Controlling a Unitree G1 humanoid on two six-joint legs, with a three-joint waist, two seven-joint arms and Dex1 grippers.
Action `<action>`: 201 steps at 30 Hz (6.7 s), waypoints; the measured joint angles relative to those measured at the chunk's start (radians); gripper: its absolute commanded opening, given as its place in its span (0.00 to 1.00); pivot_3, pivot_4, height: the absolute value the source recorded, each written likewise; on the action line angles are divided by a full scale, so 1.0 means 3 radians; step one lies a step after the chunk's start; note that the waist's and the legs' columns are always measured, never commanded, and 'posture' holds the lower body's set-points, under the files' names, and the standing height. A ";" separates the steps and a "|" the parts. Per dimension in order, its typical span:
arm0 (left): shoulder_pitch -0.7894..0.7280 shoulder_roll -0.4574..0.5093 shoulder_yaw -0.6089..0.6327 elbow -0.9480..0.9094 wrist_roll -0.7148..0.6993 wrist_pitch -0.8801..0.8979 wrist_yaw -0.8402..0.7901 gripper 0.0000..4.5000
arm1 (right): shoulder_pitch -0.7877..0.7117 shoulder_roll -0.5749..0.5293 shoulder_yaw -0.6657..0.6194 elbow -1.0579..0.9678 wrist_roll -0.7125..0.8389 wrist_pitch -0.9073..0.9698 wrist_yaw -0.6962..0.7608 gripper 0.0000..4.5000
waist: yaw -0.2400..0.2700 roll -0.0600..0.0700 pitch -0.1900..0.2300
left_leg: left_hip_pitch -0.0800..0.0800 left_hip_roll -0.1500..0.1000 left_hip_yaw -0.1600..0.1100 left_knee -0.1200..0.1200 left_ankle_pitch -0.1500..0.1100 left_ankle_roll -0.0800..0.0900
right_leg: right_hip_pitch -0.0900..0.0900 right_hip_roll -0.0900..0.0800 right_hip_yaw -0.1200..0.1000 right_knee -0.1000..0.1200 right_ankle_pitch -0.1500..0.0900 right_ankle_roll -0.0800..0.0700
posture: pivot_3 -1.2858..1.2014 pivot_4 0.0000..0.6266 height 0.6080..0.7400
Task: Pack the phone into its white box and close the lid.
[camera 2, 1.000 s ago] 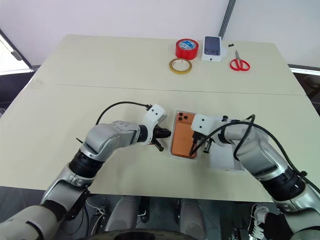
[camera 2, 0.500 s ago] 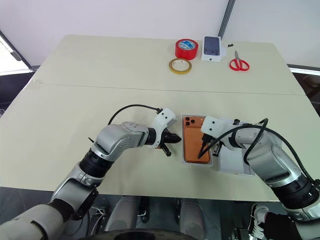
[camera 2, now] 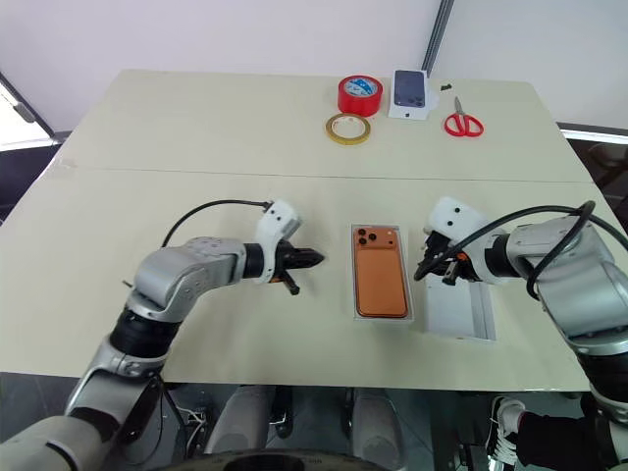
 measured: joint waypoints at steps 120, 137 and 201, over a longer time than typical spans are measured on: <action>0.0227 0.0149 -0.0570 0.0097 0.0568 -0.1087 -0.0761 0.00 | 0.0015 -0.0313 0.0919 -0.0171 0.0330 -0.1375 -0.1040 0.00 | -0.0049 0.0017 -0.0001 | -0.0014 0.0001 0.0004 0.0010 -0.0003 0.0006 | -0.0009 0.0004 0.0004 0.0002 -0.0001 0.0004 | 0.52 0.24 1.00; 0.0033 -0.0208 -0.0453 0.0414 0.0666 -0.1216 -0.0613 0.00 | 0.0174 -0.0245 0.0787 -0.0131 -0.0006 -0.1279 -0.0929 0.00 | -0.0049 0.0017 -0.0001 | -0.0013 -0.0001 0.0004 0.0014 -0.0002 0.0007 | -0.0008 0.0005 0.0004 0.0007 0.0000 0.0005 | 0.52 0.24 1.00; -0.0333 -0.0568 -0.0600 0.1019 0.0942 -0.1555 -0.0606 0.00 | 0.1484 -0.0226 -0.0322 -0.0439 0.0441 -0.1433 -0.0377 0.00 | -0.0050 0.0013 -0.0003 | 0.0031 -0.0001 -0.0001 0.0014 -0.0005 0.0008 | 0.0033 0.0010 0.0005 0.0007 -0.0005 0.0009 | 0.52 0.24 1.00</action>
